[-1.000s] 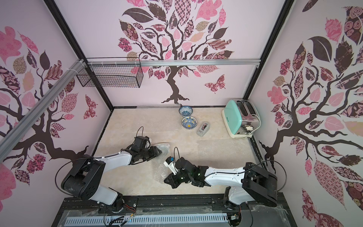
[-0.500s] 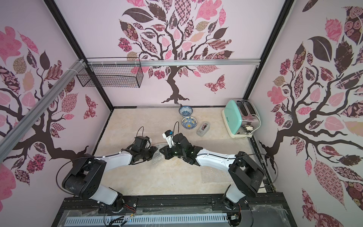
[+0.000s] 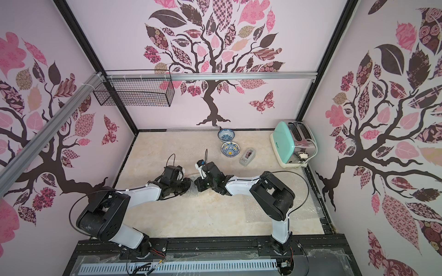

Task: Wrap bowls in bubble wrap
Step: Wrap the bowl in bubble wrap.

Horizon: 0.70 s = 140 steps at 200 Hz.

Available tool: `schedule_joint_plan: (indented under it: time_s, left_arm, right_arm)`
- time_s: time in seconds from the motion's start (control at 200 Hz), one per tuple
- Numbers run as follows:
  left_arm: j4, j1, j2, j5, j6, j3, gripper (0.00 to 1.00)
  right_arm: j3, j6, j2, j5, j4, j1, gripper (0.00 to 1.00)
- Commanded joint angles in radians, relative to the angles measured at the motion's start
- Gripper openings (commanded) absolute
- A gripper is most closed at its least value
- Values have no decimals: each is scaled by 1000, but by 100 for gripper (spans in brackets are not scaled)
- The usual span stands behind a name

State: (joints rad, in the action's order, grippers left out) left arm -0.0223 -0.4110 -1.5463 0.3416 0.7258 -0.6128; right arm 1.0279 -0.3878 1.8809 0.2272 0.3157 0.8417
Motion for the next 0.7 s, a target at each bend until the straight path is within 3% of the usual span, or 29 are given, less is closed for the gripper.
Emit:
schedule_joint_plan:
  time_s: [0.0,0.155,0.24,0.495,0.615,0.695]
  left_arm:
    - [38,-3,-16,4,-9,34,49]
    - [84,-3,65,-32,7,57,58]
    - [171,4,138,-107,19,58,62]
    - [361,133,497,-184,123,125,66]
    - [249,110,690,-27,109,209,68]
    - [154,31,789,-38,165,272,71]
  right_arm:
    - [15,0,49,-35,13,-6,0]
    - [-10,-18,73,-31,44,-6,0]
    - [-23,-19,71,-33,55,-6,0]
    - [-32,-42,71,-7,71,-6,0]
    - [-31,-50,66,2,73,-6,0]
    - [-29,-58,64,8,78,-5,0]
